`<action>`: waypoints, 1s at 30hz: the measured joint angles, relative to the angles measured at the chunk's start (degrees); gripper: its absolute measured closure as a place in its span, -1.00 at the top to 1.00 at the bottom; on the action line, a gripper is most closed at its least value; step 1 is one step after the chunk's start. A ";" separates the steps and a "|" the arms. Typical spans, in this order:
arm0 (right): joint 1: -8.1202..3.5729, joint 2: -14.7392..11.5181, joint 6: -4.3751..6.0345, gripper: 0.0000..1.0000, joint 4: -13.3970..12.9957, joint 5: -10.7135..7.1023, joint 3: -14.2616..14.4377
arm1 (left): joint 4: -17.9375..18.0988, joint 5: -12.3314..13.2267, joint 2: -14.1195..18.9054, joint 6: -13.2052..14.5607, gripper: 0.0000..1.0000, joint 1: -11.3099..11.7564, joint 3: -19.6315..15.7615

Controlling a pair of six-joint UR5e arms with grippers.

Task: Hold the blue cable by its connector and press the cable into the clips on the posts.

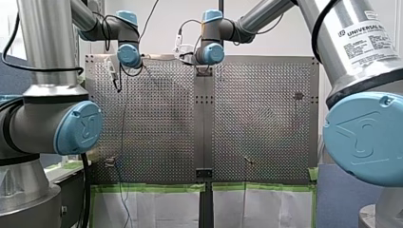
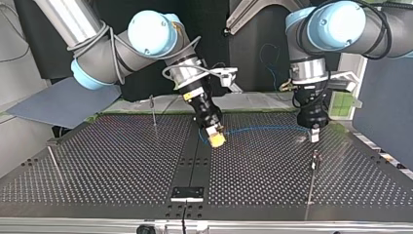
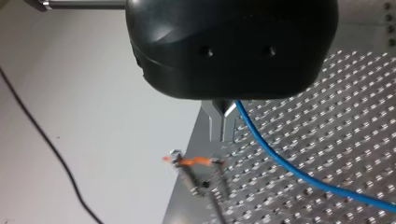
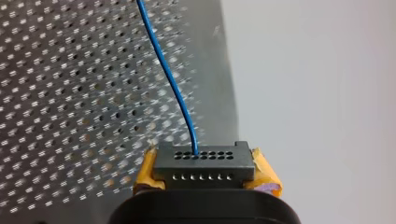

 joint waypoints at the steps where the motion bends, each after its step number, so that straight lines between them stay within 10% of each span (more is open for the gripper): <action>1: 0.03 0.01 0.00 -1.00 0.09 -0.02 -0.45 | -0.11 0.05 -0.06 -0.04 -1.00 0.34 0.37; 30: 0.60 2.83 -0.34 -1.00 0.08 -0.72 -1.93 | 3.03 11.83 -4.36 -5.34 -1.00 11.71 3.85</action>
